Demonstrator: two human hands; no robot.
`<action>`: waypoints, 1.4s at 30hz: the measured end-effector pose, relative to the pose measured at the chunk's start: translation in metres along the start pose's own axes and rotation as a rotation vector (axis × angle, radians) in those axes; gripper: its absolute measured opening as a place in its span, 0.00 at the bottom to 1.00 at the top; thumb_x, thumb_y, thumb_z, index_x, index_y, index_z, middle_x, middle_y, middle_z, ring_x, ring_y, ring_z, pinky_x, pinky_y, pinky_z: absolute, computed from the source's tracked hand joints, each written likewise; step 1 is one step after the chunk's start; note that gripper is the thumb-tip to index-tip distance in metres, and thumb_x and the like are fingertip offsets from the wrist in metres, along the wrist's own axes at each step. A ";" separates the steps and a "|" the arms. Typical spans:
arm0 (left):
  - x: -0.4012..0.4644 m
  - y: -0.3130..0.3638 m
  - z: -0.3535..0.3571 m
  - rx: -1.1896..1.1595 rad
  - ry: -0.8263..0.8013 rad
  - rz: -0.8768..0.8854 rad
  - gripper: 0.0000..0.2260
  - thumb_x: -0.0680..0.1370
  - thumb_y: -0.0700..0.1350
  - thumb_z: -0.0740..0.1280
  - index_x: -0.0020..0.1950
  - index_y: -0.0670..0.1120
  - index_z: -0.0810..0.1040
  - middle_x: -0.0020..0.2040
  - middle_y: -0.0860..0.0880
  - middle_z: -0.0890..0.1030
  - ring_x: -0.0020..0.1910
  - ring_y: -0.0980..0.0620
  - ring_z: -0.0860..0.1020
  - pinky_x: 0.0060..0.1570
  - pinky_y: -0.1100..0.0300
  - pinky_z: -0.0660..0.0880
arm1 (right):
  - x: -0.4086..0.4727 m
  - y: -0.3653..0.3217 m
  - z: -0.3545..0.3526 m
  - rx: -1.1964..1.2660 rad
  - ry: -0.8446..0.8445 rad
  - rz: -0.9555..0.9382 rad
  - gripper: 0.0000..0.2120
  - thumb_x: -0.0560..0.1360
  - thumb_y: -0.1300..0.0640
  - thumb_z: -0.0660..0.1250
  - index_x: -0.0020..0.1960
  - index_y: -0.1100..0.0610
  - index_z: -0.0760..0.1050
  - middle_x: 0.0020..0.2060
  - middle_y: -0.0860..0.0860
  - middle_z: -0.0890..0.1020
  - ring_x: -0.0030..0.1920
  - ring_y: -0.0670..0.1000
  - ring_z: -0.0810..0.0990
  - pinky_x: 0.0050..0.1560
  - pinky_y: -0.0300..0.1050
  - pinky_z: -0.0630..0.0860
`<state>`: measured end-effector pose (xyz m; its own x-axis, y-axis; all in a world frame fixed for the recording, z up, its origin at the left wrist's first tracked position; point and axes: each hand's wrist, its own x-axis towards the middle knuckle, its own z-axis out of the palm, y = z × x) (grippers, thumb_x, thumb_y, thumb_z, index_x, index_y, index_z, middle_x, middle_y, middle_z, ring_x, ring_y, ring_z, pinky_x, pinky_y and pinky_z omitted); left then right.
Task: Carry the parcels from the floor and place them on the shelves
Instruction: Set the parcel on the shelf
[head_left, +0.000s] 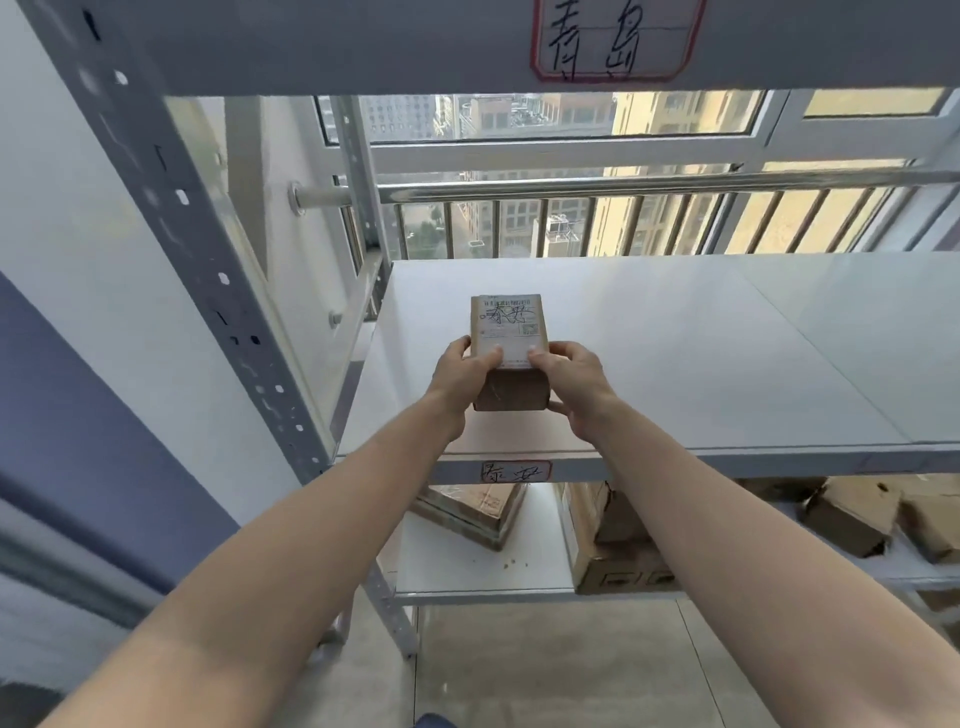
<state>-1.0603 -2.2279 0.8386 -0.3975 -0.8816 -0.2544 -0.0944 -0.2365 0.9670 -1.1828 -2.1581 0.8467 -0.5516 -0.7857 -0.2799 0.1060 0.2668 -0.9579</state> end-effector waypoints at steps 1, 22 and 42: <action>0.005 0.000 0.000 0.000 -0.007 -0.008 0.18 0.78 0.41 0.66 0.69 0.46 0.73 0.57 0.46 0.82 0.51 0.49 0.81 0.50 0.55 0.77 | 0.006 -0.001 0.001 -0.014 -0.001 0.003 0.21 0.79 0.54 0.67 0.69 0.60 0.71 0.63 0.58 0.80 0.53 0.55 0.80 0.40 0.46 0.77; 0.028 -0.021 -0.026 0.311 -0.037 0.120 0.49 0.67 0.54 0.80 0.81 0.47 0.57 0.77 0.46 0.66 0.75 0.48 0.66 0.73 0.52 0.65 | 0.035 0.026 -0.022 -0.425 -0.024 -0.282 0.40 0.71 0.42 0.75 0.76 0.55 0.64 0.72 0.56 0.74 0.70 0.55 0.75 0.70 0.53 0.72; 0.065 -0.007 -0.027 0.567 0.068 0.384 0.27 0.67 0.39 0.79 0.66 0.45 0.80 0.58 0.47 0.85 0.57 0.49 0.82 0.59 0.63 0.75 | 0.069 0.008 -0.006 -0.573 0.041 -0.385 0.27 0.69 0.53 0.76 0.67 0.47 0.77 0.57 0.53 0.86 0.50 0.51 0.87 0.60 0.54 0.80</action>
<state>-1.0606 -2.2947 0.8145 -0.4421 -0.8882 0.1253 -0.4285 0.3319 0.8404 -1.2250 -2.2070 0.8204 -0.4943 -0.8649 0.0867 -0.5512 0.2348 -0.8007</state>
